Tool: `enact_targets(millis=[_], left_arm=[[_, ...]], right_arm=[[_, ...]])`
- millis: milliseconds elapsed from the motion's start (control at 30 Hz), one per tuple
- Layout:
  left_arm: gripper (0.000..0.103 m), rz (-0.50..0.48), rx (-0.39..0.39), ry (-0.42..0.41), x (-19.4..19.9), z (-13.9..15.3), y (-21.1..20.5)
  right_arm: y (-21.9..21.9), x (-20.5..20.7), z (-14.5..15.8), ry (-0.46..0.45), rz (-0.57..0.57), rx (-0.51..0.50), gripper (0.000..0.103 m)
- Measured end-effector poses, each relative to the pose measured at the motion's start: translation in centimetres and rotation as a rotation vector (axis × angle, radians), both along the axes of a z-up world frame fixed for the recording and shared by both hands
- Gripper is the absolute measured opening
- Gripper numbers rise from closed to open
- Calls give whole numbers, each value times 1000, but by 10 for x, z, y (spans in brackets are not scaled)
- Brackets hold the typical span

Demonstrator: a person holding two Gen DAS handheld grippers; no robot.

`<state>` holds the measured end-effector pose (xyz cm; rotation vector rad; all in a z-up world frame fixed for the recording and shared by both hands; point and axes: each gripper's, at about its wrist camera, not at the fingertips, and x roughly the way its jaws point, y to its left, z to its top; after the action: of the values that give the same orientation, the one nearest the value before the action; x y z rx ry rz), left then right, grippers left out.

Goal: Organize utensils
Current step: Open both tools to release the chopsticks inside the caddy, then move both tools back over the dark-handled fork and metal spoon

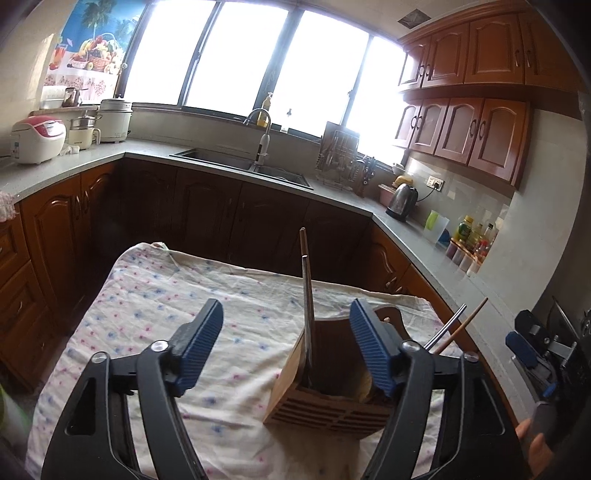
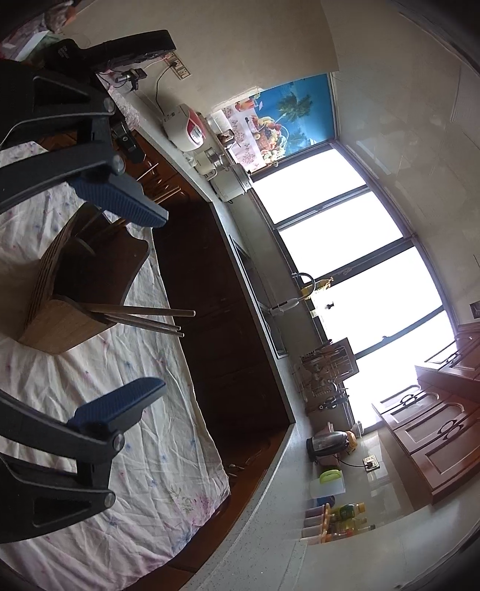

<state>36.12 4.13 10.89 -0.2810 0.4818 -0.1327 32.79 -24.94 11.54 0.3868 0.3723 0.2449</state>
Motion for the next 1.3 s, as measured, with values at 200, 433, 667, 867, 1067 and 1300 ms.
enact_targets(millis=[200, 433, 667, 867, 1067, 1300], left_arm=[[86, 22, 6, 47, -31, -10, 8], [86, 8, 11, 96, -71, -23, 6], [86, -19, -4, 137, -107, -37, 0], [86, -27, -16, 176, -129, -50, -4], [86, -32, -23, 206, -153, -73, -11], [86, -49, -17, 252, -167, -95, -19]], right_arm=[[-10, -26, -3, 11, -1, 19, 102], [-16, -60, -15, 60, 6, 25, 102], [-25, -95, -30, 115, -6, 29, 102], [-32, -122, -43, 156, -19, 36, 102], [-34, -150, -61, 175, -41, 40, 102], [-30, -174, -91, 216, -67, 21, 102]])
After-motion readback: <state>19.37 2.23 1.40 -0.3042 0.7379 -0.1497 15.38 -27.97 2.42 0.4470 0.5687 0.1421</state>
